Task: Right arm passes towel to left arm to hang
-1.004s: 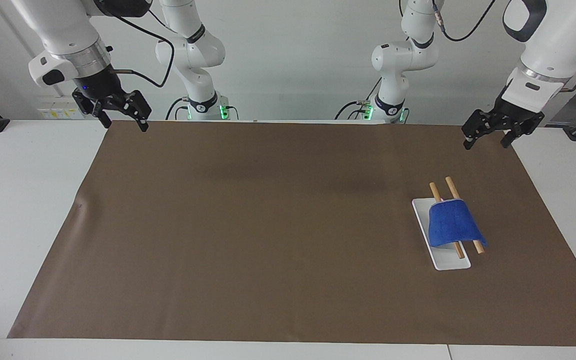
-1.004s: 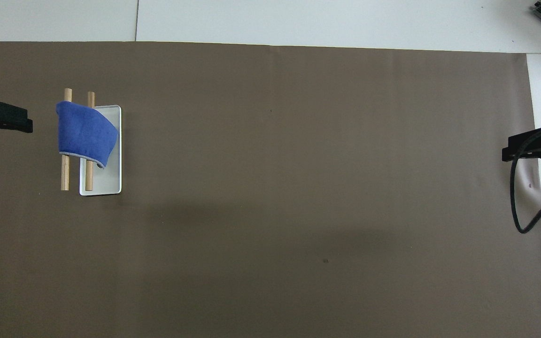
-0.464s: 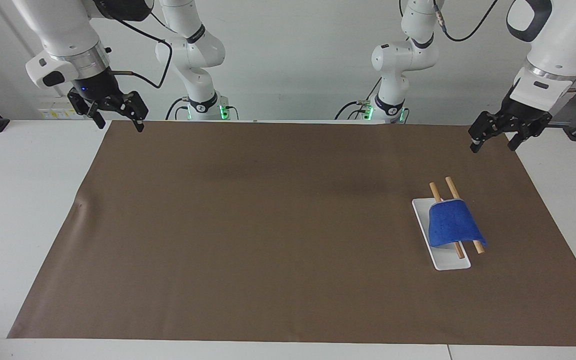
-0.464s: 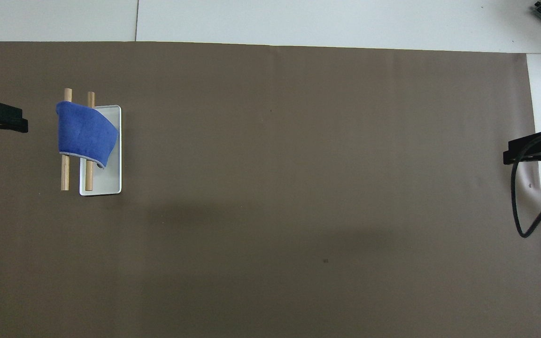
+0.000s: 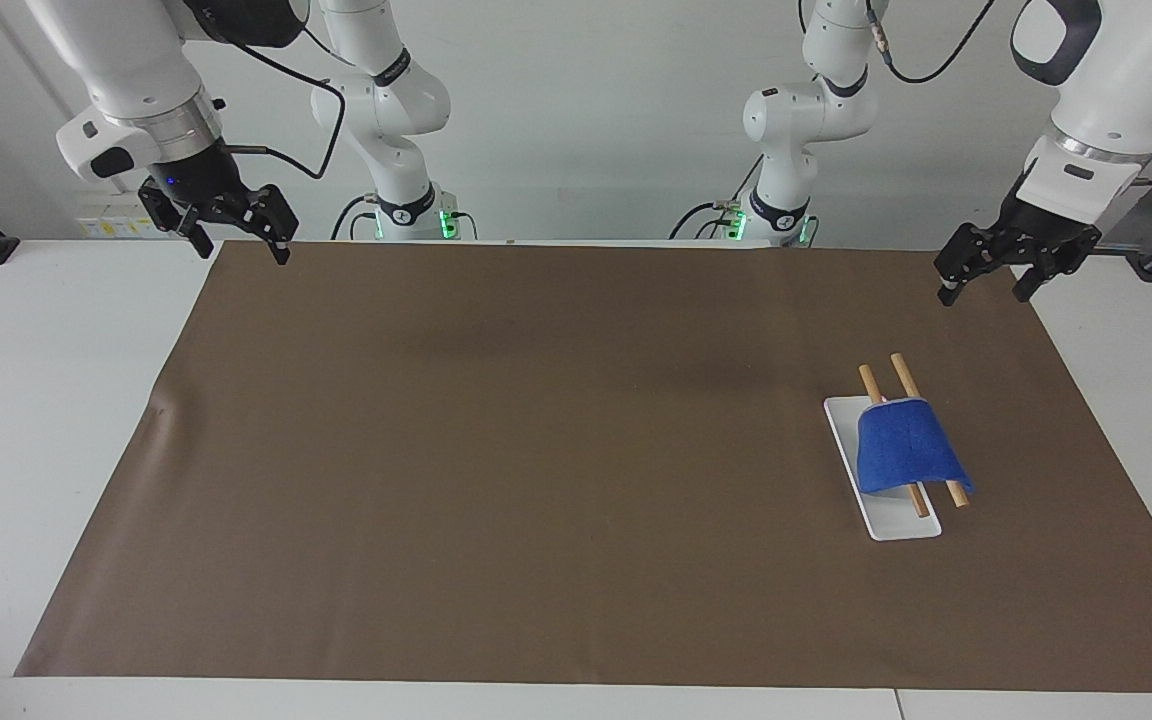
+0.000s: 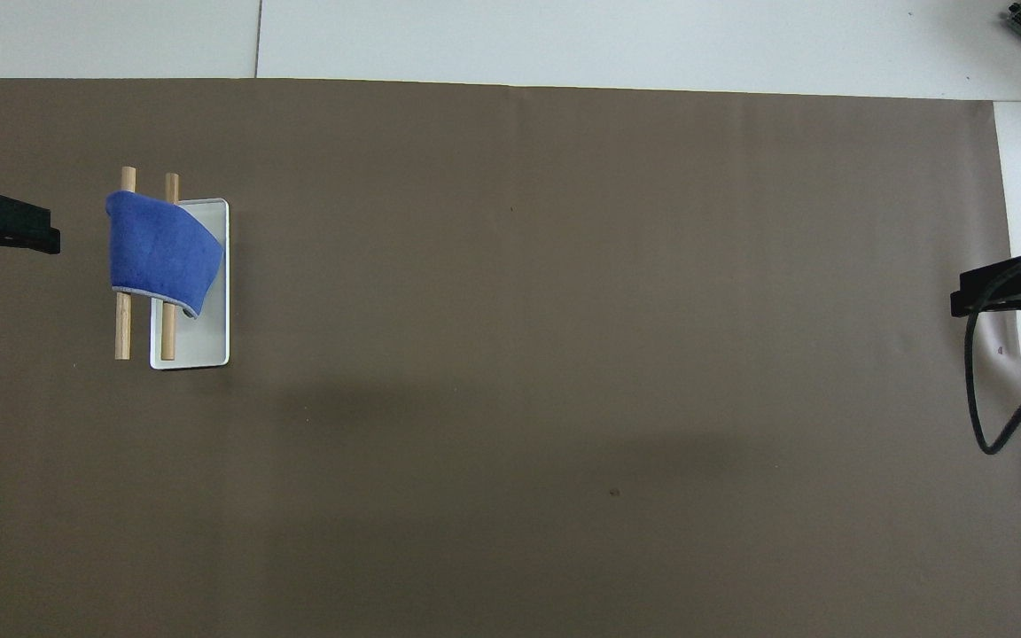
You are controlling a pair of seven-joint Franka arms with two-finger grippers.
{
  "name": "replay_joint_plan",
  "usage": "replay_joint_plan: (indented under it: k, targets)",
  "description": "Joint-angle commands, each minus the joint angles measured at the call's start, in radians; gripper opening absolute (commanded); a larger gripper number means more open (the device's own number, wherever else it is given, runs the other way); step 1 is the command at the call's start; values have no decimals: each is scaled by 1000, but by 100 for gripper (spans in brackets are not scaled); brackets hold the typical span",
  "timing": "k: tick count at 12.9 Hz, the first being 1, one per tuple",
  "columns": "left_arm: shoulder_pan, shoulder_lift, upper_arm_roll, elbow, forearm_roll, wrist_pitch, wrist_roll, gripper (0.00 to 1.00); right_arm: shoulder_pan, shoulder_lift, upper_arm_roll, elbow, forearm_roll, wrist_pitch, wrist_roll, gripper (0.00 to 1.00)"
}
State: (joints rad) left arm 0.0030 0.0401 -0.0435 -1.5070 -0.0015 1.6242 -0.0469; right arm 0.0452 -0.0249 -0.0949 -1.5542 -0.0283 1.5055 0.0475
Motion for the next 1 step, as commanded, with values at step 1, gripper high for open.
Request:
replay_joint_plan:
  k: [1]
  targets:
    - [-21, -19, 27, -21, -6, -1, 10, 100, -16, -30, 14, -37, -22, 2, -28, 100]
